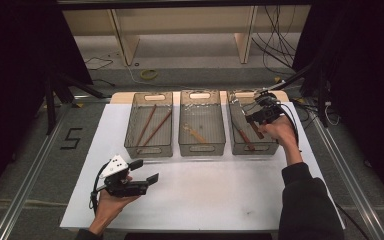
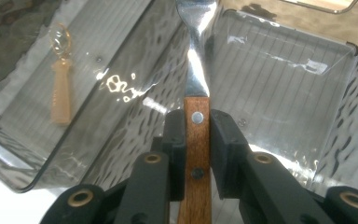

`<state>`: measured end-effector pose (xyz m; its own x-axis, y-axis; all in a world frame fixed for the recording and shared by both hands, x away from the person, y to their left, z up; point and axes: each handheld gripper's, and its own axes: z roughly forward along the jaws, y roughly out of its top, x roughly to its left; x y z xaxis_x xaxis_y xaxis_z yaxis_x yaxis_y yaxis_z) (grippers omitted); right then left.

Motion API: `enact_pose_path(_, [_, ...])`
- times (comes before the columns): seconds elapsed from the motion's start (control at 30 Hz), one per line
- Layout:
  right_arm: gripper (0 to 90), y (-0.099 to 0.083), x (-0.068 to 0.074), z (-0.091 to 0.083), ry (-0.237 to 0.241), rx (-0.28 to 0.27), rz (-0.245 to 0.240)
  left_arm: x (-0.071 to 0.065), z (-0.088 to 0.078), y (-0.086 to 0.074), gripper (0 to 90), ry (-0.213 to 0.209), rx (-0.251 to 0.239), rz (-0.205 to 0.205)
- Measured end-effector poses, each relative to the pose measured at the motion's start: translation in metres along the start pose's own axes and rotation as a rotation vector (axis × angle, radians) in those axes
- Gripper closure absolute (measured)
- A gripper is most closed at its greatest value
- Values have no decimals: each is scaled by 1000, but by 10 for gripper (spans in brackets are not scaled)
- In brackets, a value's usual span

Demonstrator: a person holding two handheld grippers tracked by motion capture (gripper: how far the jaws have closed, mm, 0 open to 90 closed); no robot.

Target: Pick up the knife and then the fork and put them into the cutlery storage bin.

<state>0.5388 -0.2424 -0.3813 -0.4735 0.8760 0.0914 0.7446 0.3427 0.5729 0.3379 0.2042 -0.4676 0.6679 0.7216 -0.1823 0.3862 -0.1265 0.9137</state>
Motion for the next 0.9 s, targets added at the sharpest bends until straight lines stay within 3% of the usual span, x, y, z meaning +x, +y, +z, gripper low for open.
enact_pose_path(0.57, [777, 0, -2, 16, -38, 53, 40, 0, 0, 0, 177, 0, -5, -4])
enact_pose_path(0.9, [776, -4, -4, 24, -40, 83, 39, 0, 0, 0, 177, 1, -5, -5])
